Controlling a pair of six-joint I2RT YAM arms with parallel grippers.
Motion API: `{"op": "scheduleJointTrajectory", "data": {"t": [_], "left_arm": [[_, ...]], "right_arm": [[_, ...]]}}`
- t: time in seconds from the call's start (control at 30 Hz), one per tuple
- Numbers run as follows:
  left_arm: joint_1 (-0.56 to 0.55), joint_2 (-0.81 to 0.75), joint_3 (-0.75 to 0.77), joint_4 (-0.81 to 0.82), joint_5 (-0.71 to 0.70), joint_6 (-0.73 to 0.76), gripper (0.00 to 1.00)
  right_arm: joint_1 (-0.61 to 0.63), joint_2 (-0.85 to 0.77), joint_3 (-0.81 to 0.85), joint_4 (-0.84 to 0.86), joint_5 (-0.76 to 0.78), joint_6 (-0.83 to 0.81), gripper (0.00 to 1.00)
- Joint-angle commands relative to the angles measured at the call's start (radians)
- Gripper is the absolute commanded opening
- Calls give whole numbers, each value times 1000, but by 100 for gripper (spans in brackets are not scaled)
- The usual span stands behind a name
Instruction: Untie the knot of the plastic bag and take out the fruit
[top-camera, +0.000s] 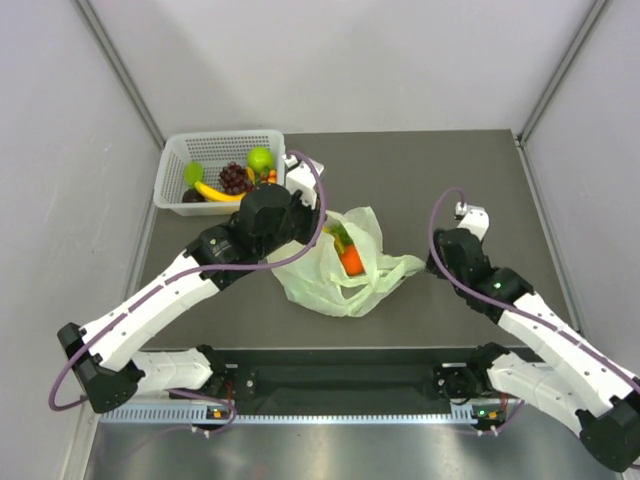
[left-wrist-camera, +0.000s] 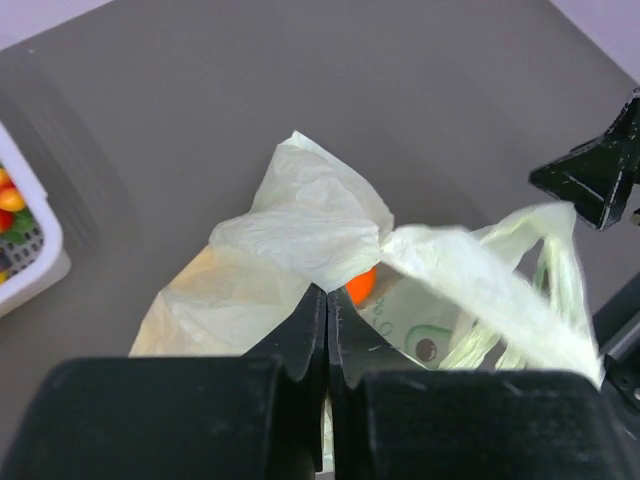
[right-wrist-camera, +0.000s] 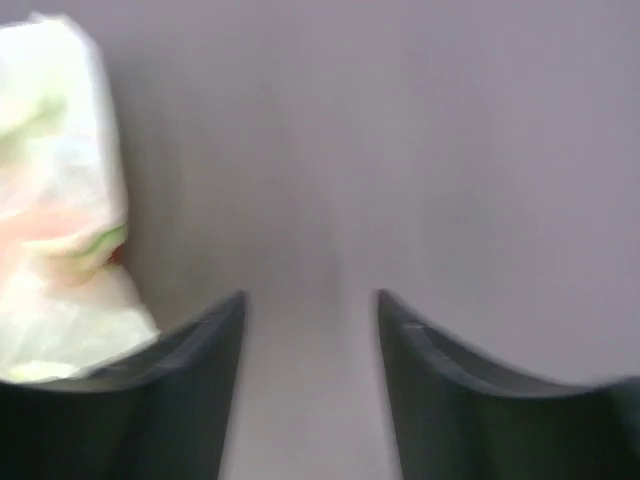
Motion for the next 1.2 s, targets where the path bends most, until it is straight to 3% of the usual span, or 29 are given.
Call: {"op": "scheduleJointTrajectory", "data": {"t": [0.0, 0.07, 0.17, 0.3, 0.33, 0.43, 0.47, 0.57, 0.6, 0.73, 0.97, 1.17], "left_arm": [[-8, -14, 8, 23, 61, -69, 0], [-9, -40, -60, 51, 58, -80, 0], [-9, -68, -141, 97, 83, -109, 0], [-11, -66, -198, 123, 130, -152, 0], [-11, -59, -215, 135, 138, -155, 0], [-15, -40, -224, 160, 144, -177, 0], [-18, -34, -221, 174, 144, -180, 0], [-22, -24, -198, 195, 138, -187, 0], [-22, -20, -181, 200, 129, -189, 0], [-22, 7, -135, 208, 130, -184, 0], [-22, 44, -109, 211, 140, -192, 0], [-23, 24, -126, 221, 121, -197, 0]], "right_arm": [[-10, -78, 100, 72, -190, -162, 59], [-8, -141, 122, 49, -314, -207, 75], [-8, -211, 163, -52, -394, -227, 84], [-7, -340, 192, -79, -520, -262, 85], [-8, -348, 208, -68, -611, -270, 82], [-7, -308, 243, -59, -785, -311, 58], [-7, -287, 251, -54, -816, -328, 37], [4, -236, 257, -13, -913, -353, 5], [16, -218, 245, 7, -933, -356, 1], [99, -143, 246, 62, -910, -357, 0], [380, 104, 286, 174, -613, -328, 0], [404, 271, 311, 257, -447, -262, 0]]}}
